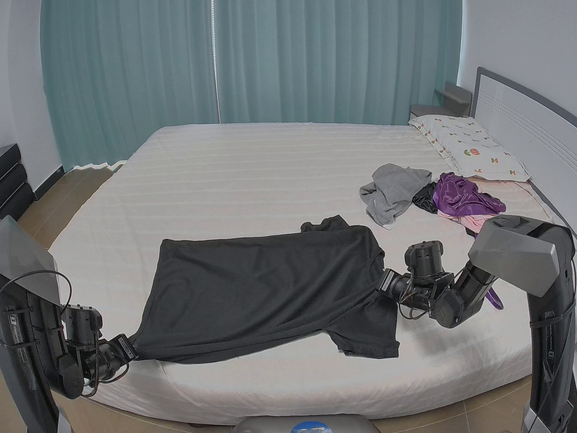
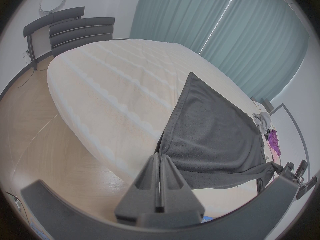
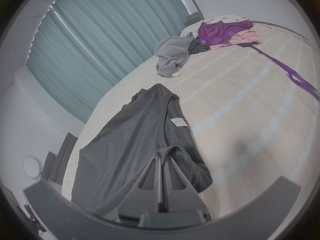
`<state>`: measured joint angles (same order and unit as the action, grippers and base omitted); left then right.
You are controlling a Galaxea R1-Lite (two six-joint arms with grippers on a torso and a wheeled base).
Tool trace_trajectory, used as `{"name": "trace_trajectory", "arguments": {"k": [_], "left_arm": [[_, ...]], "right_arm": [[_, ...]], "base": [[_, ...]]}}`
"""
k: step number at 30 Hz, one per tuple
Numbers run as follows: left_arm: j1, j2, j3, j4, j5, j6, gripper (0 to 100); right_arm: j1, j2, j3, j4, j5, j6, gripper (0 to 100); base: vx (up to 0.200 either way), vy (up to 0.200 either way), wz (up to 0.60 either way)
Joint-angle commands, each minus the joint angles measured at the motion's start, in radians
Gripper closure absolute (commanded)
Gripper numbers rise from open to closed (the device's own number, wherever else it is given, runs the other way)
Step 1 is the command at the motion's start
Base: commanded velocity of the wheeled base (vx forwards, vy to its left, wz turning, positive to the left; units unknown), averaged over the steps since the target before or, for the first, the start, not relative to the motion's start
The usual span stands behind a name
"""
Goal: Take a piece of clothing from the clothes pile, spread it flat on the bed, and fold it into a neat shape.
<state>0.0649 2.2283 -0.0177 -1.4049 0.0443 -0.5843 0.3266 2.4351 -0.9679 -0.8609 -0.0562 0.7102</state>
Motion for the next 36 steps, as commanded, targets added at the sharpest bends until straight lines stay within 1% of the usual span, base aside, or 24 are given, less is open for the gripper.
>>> {"name": "trace_trajectory", "arguments": {"k": [1, 4, 5, 11, 12, 13, 14, 15, 17, 19, 21, 27, 32, 36], "left_arm": [[-0.002, 0.005, 0.018, 0.0, 0.0, 0.0, 100], [-0.002, 0.01, 0.018, 0.0, 0.0, 0.001, 100], [-0.002, 0.011, 0.018, 0.0, 0.0, 0.001, 100], [-0.002, 0.017, 0.018, -0.002, 0.0, 0.0, 100], [-0.002, 0.017, 0.018, -0.002, 0.0, 0.0, 100], [-0.002, 0.017, 0.018, -0.002, 0.0, 0.0, 100], [-0.002, 0.016, 0.018, -0.002, 0.0, 0.0, 100], [-0.002, 0.016, 0.018, -0.002, 0.0, 0.0, 100], [-0.002, 0.014, 0.018, -0.002, 0.0, 0.0, 100], [-0.002, 0.011, 0.018, -0.002, 0.0, 0.0, 100], [-0.002, 0.013, 0.018, -0.002, 0.0, 0.0, 100], [0.0, 0.011, 0.018, -0.002, -0.014, -0.003, 100], [0.0, 0.01, 0.018, -0.002, -0.014, -0.003, 100], [0.0, 0.011, 0.018, -0.002, -0.014, -0.002, 100]], "right_arm": [[0.0, 0.07, -0.049, -0.003, -0.007, -0.008, 100], [0.0, 0.076, -0.04, -0.009, -0.007, -0.009, 100], [0.0, 0.074, -0.038, -0.01, -0.007, -0.009, 0], [-0.02, 0.001, 0.024, -0.058, 0.007, 0.002, 0], [-0.023, -0.048, 0.077, -0.069, 0.024, 0.005, 0], [-0.023, -0.061, 0.089, -0.07, 0.032, 0.006, 0], [-0.023, -0.099, 0.143, -0.072, 0.065, 0.008, 0], [-0.021, -0.113, 0.164, -0.073, 0.079, 0.008, 0], [-0.017, -0.154, 0.256, -0.09, 0.136, 0.003, 0], [-0.011, -0.171, 0.319, -0.106, 0.173, 0.002, 0], [-0.006, -0.174, 0.37, -0.107, 0.191, -0.003, 0], [0.008, -0.14, 0.426, -0.107, 0.197, -0.003, 0], [0.029, -0.107, 0.414, -0.107, 0.194, -0.003, 0], [0.031, -0.1, 0.405, -0.106, 0.19, -0.005, 0]], "base": [[0.0, 0.0, 0.0], [0.0, 0.0, 0.0], [0.0, 0.0, 0.0], [0.0, 0.0, 0.0], [0.0, 0.0, 0.0], [0.0, 0.0, 0.0], [0.0, 0.0, 0.0], [0.0, 0.0, 0.0], [0.0, 0.0, 0.0], [0.0, 0.0, 0.0], [0.0, 0.0, 0.0], [0.0, 0.0, 0.0], [0.0, 0.0, 0.0], [0.0, 0.0, 0.0]]}}
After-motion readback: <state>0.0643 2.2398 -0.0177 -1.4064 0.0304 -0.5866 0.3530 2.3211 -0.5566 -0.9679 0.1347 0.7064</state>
